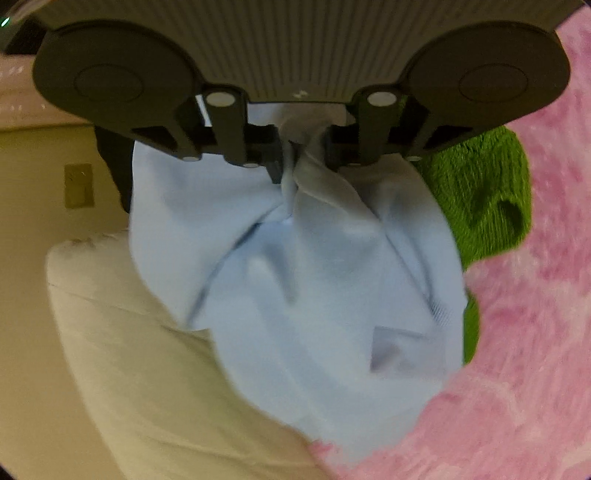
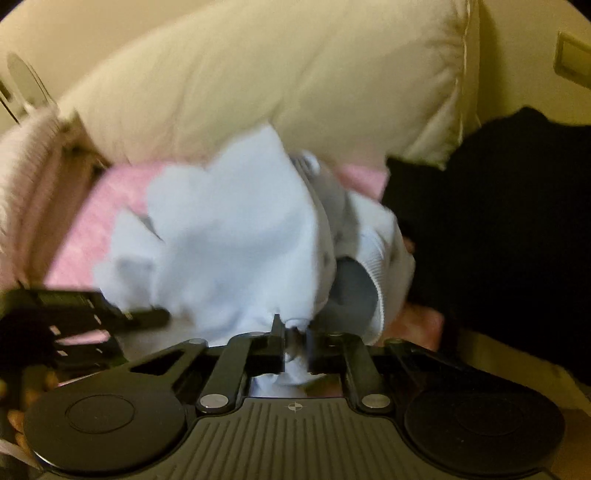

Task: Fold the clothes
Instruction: 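Lift the sweatshirt with both grippers and carry it to the open bed area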

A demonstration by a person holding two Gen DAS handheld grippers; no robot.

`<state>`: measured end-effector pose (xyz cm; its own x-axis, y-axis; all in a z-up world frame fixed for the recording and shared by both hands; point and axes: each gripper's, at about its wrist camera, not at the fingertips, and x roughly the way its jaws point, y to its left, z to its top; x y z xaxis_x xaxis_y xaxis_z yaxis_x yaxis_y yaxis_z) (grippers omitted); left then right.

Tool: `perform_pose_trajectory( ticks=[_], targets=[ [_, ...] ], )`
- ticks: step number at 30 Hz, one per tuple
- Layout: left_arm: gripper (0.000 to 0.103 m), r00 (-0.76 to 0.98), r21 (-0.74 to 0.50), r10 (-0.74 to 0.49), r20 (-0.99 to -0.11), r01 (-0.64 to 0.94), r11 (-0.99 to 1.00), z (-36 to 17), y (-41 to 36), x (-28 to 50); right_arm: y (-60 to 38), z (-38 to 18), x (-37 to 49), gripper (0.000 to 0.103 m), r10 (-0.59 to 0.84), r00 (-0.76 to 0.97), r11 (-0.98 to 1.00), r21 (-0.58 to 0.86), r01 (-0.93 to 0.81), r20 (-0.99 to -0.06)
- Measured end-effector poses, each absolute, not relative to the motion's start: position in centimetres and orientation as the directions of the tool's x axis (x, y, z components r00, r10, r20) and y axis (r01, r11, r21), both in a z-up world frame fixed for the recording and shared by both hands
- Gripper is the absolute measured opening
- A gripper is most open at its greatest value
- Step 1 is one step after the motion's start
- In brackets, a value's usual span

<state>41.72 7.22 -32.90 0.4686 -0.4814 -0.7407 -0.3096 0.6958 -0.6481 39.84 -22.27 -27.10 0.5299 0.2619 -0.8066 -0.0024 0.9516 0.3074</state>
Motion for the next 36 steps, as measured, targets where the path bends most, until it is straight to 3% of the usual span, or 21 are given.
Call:
perform_pose_trajectory(
  ticks=[6,14,23,29,33,34,35,36],
  targets=[
    [0.012,0.605,-0.693,-0.477,-0.638,-0.180,0.699,-26.0,9.0,39.2,-21.9,-20.2,38.7,0.005,0.324,0.679,0.926,0.367,-0.086,-0.658],
    [0.011,0.796,-0.699,-0.366,-0.483,-0.099,0.708,-16.0,13.6,30.9,-17.6,-10.8,35.5,0.005,0.501,0.754,0.848,0.416,-0.328,-0.425],
    [0.011,0.945,-0.645,-0.034,-0.325,-0.196,0.738,-4.6,21.6,11.0,-7.9,-1.9,28.8,0.004,0.773,0.604,0.615,0.461,-0.639,-0.193],
    [0.011,0.936,-0.611,0.219,-0.275,-0.347,0.711,0.9,25.3,-6.1,2.2,2.9,20.8,0.004,0.925,0.379,0.351,0.463,-0.814,-0.035],
    [0.014,0.869,-0.587,0.397,-0.297,-0.493,0.642,2.8,26.5,-16.4,8.8,4.8,15.6,0.006,0.978,0.207,0.197,0.506,-0.839,-0.038],
    [0.018,0.842,-0.572,0.432,-0.324,-0.538,0.620,3.1,26.7,-18.7,10.5,5.2,14.3,0.013,0.986,0.155,0.163,0.522,-0.837,-0.059],
    [0.021,0.804,-0.545,0.448,-0.391,-0.595,0.591,2.7,27.1,-20.5,12.4,5.2,13.0,0.031,0.987,0.104,0.152,0.528,-0.835,-0.121],
    [0.025,0.757,-0.517,0.447,-0.476,-0.652,0.554,1.6,27.5,-21.9,14.3,5.0,11.6,0.042,0.975,0.082,0.179,0.507,-0.843,-0.207]
  ],
)
